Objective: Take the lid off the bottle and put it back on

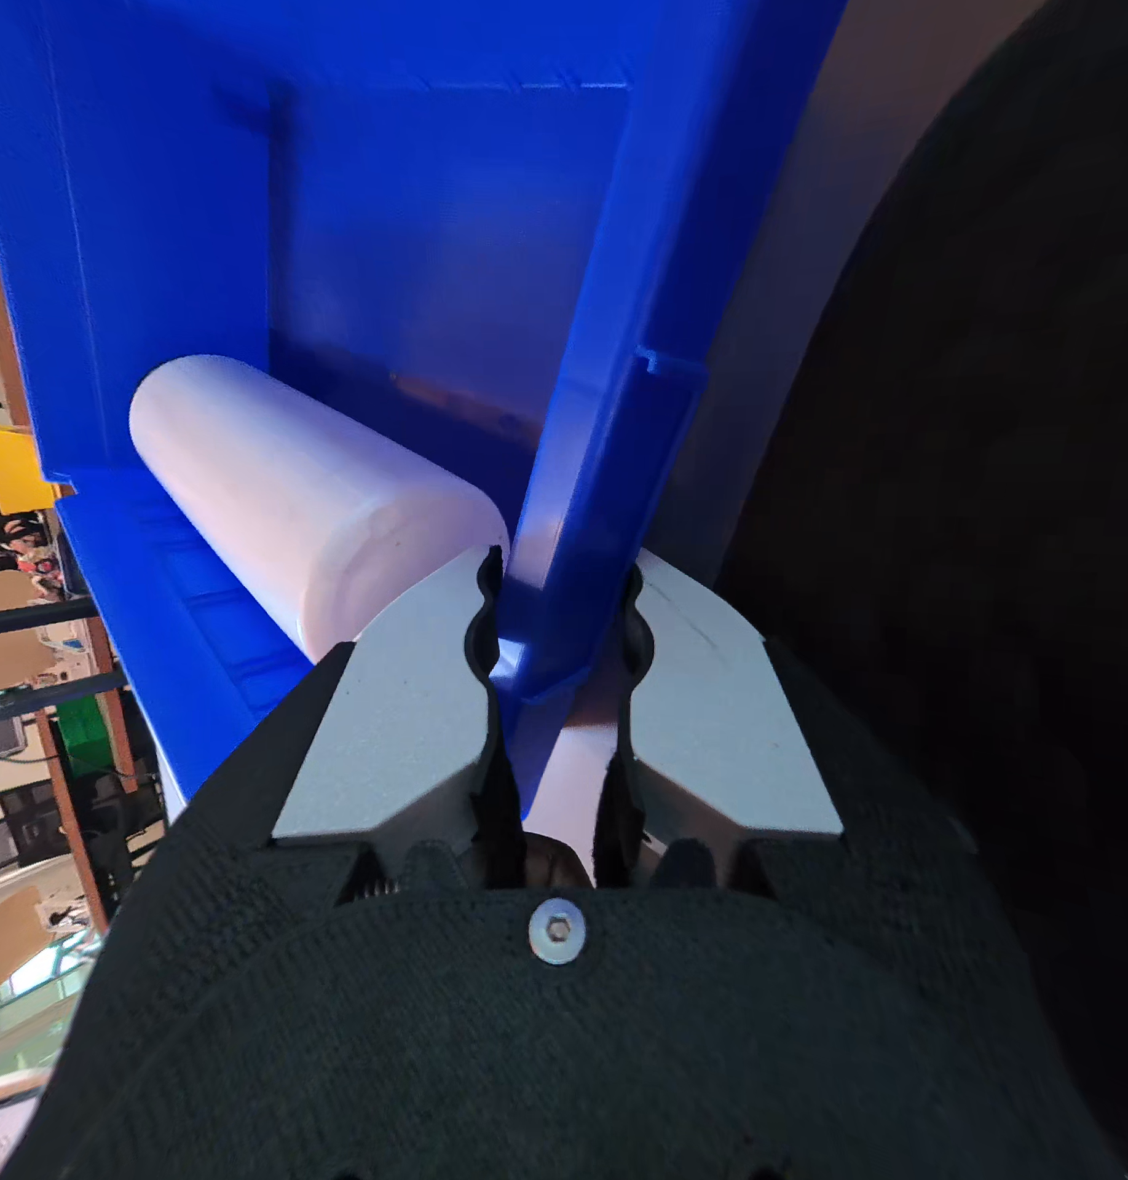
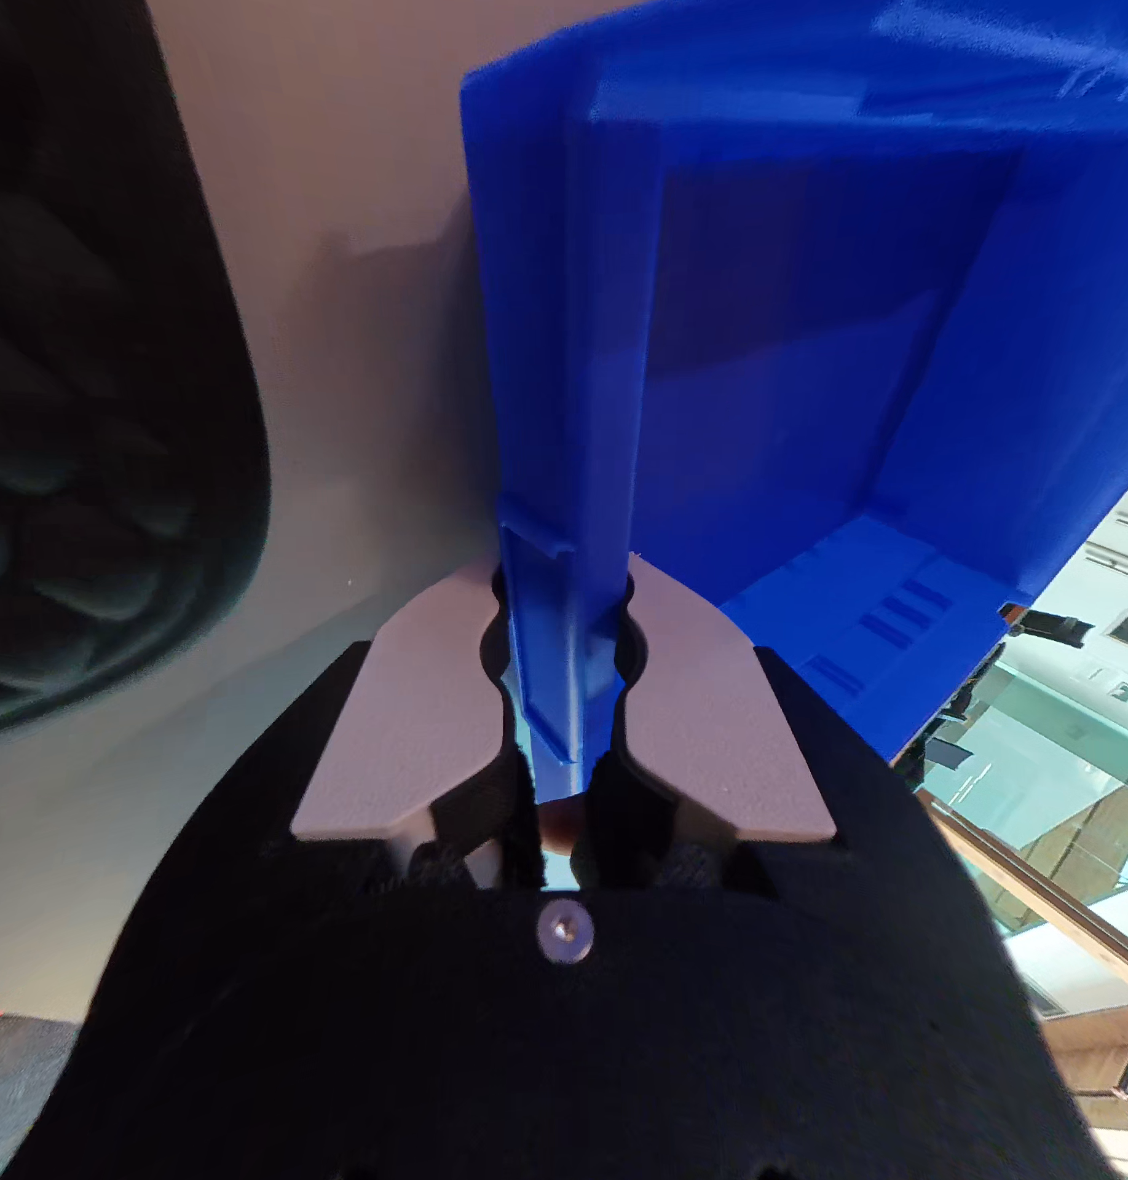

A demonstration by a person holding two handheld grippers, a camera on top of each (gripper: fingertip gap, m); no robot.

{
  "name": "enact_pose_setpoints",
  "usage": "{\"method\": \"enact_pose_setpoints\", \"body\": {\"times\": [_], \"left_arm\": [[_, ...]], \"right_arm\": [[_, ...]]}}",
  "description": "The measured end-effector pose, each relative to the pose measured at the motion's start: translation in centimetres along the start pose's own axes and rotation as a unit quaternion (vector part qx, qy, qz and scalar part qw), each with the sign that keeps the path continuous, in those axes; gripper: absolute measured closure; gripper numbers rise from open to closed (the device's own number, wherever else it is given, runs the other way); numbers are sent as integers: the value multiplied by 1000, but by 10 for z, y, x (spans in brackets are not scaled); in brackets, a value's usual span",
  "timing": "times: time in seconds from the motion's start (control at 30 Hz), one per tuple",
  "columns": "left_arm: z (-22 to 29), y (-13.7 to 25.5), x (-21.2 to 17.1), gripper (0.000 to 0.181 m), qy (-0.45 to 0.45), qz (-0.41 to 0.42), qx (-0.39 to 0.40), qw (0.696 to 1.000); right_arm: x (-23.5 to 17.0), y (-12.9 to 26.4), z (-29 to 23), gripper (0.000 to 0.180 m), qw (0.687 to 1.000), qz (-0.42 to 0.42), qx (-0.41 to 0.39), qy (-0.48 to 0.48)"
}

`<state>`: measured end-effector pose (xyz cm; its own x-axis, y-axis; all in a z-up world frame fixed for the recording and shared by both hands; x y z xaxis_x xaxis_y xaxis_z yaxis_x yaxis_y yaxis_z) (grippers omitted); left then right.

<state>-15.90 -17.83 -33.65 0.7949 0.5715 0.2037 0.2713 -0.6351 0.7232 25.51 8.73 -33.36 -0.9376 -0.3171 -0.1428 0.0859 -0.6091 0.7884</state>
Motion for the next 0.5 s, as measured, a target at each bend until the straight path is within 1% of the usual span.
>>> {"method": "enact_pose_setpoints", "body": {"times": [0.17,0.5], "left_arm": [[1,5,-9,145,7,-6,-11,1000],[1,10,-16,146,3,-6,-33,999]], "right_arm": [[-10,5,-7,151,1000,-10,24,3],[-11,7,-9,151,1000,0,23,6]]}}
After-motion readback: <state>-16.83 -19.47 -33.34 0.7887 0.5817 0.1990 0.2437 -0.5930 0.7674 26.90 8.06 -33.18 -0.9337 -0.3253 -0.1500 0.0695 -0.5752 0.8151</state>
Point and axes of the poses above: each gripper's, where its closed fingertips meet, y back along the fingers, x out of its top, z = x × y across the jaws, the point moved 6 cm from there along y, back along the fingers, and after that the axes turned 3 degrees about -z, right-handed, at the moved point
